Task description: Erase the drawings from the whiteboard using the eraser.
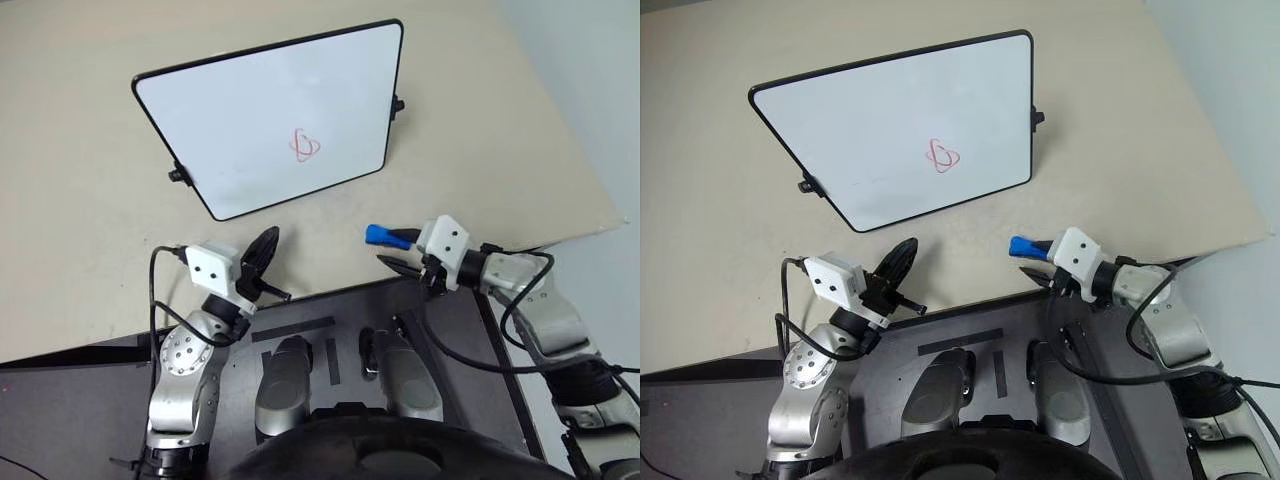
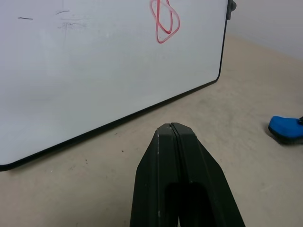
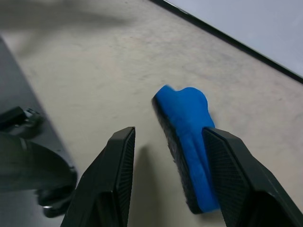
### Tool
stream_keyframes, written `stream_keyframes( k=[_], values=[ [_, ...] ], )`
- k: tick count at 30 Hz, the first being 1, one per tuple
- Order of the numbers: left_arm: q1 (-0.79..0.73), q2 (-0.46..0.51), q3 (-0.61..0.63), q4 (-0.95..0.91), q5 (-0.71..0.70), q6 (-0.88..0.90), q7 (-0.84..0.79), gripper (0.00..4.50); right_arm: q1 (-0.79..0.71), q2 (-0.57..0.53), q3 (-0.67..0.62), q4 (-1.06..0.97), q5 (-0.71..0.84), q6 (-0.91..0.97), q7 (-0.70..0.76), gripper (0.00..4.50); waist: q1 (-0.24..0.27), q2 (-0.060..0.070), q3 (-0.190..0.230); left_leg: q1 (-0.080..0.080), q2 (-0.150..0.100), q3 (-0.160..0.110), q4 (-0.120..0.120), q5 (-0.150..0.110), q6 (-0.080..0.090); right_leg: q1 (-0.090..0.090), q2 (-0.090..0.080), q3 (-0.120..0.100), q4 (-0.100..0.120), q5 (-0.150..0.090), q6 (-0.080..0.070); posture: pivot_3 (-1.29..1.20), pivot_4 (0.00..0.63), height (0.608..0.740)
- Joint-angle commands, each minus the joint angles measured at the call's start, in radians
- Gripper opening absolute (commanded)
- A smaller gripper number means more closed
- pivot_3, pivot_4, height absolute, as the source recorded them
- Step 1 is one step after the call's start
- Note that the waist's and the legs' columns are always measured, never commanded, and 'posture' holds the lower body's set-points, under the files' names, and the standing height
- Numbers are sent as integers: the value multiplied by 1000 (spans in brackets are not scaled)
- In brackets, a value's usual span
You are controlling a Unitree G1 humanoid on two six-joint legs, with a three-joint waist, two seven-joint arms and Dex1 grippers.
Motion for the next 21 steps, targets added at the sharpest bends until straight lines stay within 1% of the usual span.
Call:
stream_keyframes(
  k=[1,4,5,7,11,12,13,18,21],
  values=[
    [-10,-3,0,0,7,-31,1,0,-20,3,6,36,-37,-47,0,2353,0,0,0,0,0,0,0,0,0,0,0,0,0,1,-1,0,150,740],
    [-20,-3,6,13,10,-39,1,0,-24,2,1,51,-43,-67,10,2353,0,0,0,0,0,0,0,0,0,0,0,0,0,5,-9,0,150,740],
    [-23,-2,7,17,11,-41,0,0,-25,1,-3,51,-41,-69,12,2189,0,0,0,0,0,0,0,0,0,0,0,0,0,5,-9,0,150,740],
    [-28,-2,9,25,12,-46,-1,0,-28,2,-7,52,-39,-76,12,1799,0,0,0,0,0,0,0,0,0,0,0,0,0,5,-9,0,150,740],
    [-39,-7,2,38,17,-54,-1,0,-31,2,-11,43,-30,-76,14,389,0,0,0,0,0,0,0,0,0,0,0,0,0,5,-9,0,150,740],
    [-42,-8,0,41,17,-55,-2,0,-32,2,-11,42,-30,-76,14,146,0,0,0,0,0,0,0,0,0,0,0,0,0,5,-9,0,150,740],
    [-46,-8,-1,44,17,-56,-3,0,-32,3,-10,41,-30,-77,13,28,0,0,0,0,0,0,0,0,0,1,0,0,0,5,-9,0,150,740],
    [-67,-4,2,68,16,-62,-13,0,-54,16,-13,38,-57,-124,-15,26,0,0,0,0,0,0,0,0,0,1,0,0,0,5,-8,0,150,740],
    [-78,-2,5,81,14,-65,-17,0,-119,60,-23,26,-61,-190,-35,26,-3,0,0,0,0,0,0,0,0,0,0,0,0,5,-9,0,150,740]
  ],
)
